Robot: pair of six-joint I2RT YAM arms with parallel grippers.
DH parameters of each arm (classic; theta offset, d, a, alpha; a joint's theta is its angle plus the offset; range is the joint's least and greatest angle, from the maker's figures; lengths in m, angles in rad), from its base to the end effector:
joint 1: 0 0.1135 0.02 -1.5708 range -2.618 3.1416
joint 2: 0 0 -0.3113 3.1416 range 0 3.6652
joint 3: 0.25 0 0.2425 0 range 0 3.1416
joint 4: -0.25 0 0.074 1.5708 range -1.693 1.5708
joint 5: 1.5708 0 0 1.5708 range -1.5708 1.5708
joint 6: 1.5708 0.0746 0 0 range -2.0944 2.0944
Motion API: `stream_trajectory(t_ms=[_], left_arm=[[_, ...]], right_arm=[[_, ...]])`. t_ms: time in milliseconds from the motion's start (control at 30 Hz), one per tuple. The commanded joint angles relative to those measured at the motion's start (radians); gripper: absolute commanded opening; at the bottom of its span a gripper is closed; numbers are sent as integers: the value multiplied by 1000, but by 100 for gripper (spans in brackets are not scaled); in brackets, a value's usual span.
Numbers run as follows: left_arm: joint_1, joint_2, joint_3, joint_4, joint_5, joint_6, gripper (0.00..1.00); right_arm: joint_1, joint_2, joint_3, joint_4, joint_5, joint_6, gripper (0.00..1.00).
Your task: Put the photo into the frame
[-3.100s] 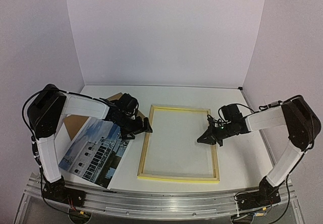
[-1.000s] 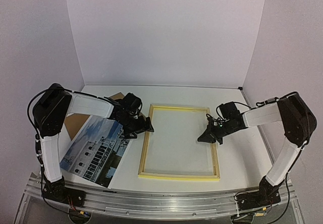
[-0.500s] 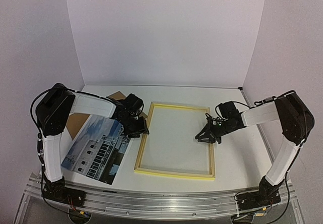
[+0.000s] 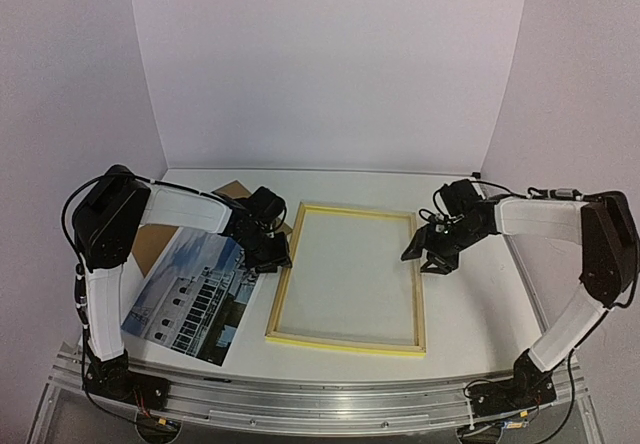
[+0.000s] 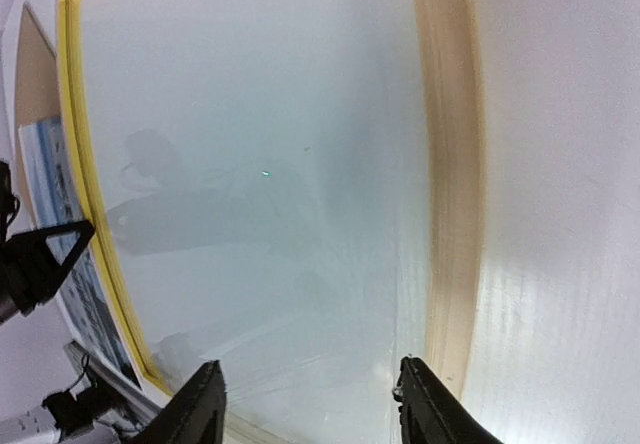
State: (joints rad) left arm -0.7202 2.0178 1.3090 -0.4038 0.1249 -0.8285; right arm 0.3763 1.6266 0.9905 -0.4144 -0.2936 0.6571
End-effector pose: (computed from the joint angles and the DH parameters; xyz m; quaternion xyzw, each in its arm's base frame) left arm 0.3227 -0.2955 0.1541 -0.0384 0.9713 -0.2019 0.1195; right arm 0.3030 0.1429 0.2068 0.0965 0.9518 0.2486 0.1514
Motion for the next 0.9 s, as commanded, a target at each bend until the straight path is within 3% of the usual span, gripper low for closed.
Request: stream_trajectory(t_ms=[0, 333, 733, 867], left_arm=[[-2, 12, 25, -25, -19, 18, 40], [-3, 15, 24, -11, 11, 26, 39], [-22, 13, 30, -8, 8, 17, 40], [-37, 10, 32, -5, 7, 4, 39]], right_arm=[[3, -87, 65, -229, 245, -15, 66], [4, 3, 108, -242, 257, 7, 68], [5, 204, 159, -162, 209, -33, 51], [5, 245, 161, -150, 237, -28, 39]])
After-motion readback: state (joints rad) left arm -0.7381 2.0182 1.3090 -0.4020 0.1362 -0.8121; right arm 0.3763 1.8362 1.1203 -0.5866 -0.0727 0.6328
